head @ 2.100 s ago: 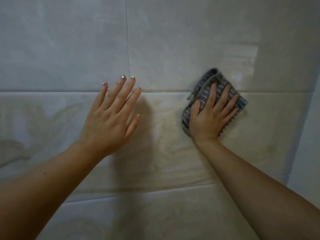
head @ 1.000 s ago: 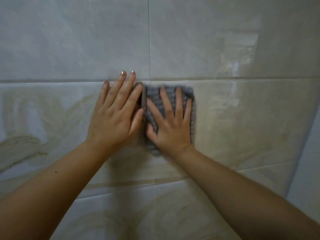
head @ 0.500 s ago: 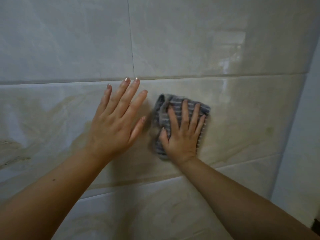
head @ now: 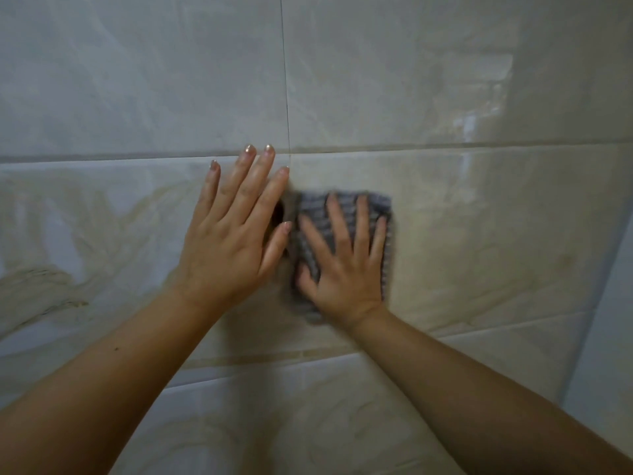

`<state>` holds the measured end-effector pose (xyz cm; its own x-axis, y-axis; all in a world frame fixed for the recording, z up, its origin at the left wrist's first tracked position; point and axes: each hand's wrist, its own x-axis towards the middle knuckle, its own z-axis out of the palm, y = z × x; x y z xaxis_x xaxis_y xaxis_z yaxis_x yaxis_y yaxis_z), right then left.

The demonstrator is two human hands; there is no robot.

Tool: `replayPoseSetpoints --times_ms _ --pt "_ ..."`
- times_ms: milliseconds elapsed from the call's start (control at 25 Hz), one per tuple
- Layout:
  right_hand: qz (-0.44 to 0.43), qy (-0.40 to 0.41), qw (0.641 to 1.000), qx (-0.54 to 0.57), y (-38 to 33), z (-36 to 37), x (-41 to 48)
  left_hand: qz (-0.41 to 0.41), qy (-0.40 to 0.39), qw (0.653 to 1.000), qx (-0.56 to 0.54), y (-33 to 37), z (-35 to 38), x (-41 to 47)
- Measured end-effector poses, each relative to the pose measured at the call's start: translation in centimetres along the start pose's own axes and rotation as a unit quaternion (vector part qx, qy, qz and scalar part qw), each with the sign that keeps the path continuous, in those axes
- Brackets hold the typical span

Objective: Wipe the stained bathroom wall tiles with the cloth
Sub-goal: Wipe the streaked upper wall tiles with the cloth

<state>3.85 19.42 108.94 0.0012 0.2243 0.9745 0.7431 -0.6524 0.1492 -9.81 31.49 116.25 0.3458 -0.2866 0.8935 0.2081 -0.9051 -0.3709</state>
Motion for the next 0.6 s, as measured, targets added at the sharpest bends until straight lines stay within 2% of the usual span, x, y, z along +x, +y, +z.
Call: replayPoseSetpoints --times_ms 80,120,160,200,280,320,360,440,520,600 --pt "-0.056 -0.02 0.998 -0.016 2.1 0.0 -4.8 0.006 -0.009 1.0 0.01 -0.1 -0.2 -0.5" --pt "-0.05 -0.017 0.998 -0.023 3.9 0.1 -5.6 0.009 -0.014 1.0 0.017 -0.4 -0.3 -0.7" --pt "-0.008 -0.006 0.999 -0.032 5.4 0.2 -5.2 0.008 -0.019 1.0 0.023 -0.6 -0.4 -0.9" --pt "0.071 0.009 0.996 -0.044 6.3 0.0 -3.7 0.003 -0.022 0.999 0.026 -0.9 -0.5 -1.0" --pt "0.245 0.062 0.966 -0.054 5.6 -0.3 1.1 -0.003 -0.025 0.999 0.023 -0.9 -0.4 -0.9" --pt "0.268 0.074 0.959 -0.046 4.1 -0.4 2.9 0.001 -0.02 1.0 0.017 -0.6 -0.2 -0.7" --pt "0.233 0.071 0.969 -0.033 2.4 -0.4 3.6 0.007 -0.013 1.0 0.01 -0.1 0.0 -0.5" --pt "0.082 0.02 0.996 -0.005 0.0 -0.2 1.7 0.016 -0.003 1.0 -0.009 0.7 0.2 0.0" --pt "-0.028 -0.008 1.0 -0.005 1.7 -0.3 -2.1 0.021 -0.001 1.0 -0.015 1.1 0.4 0.3" --pt "-0.014 0.011 1.0 -0.02 6.5 -0.6 -3.1 0.028 -0.005 1.0 -0.009 1.4 0.5 0.3"
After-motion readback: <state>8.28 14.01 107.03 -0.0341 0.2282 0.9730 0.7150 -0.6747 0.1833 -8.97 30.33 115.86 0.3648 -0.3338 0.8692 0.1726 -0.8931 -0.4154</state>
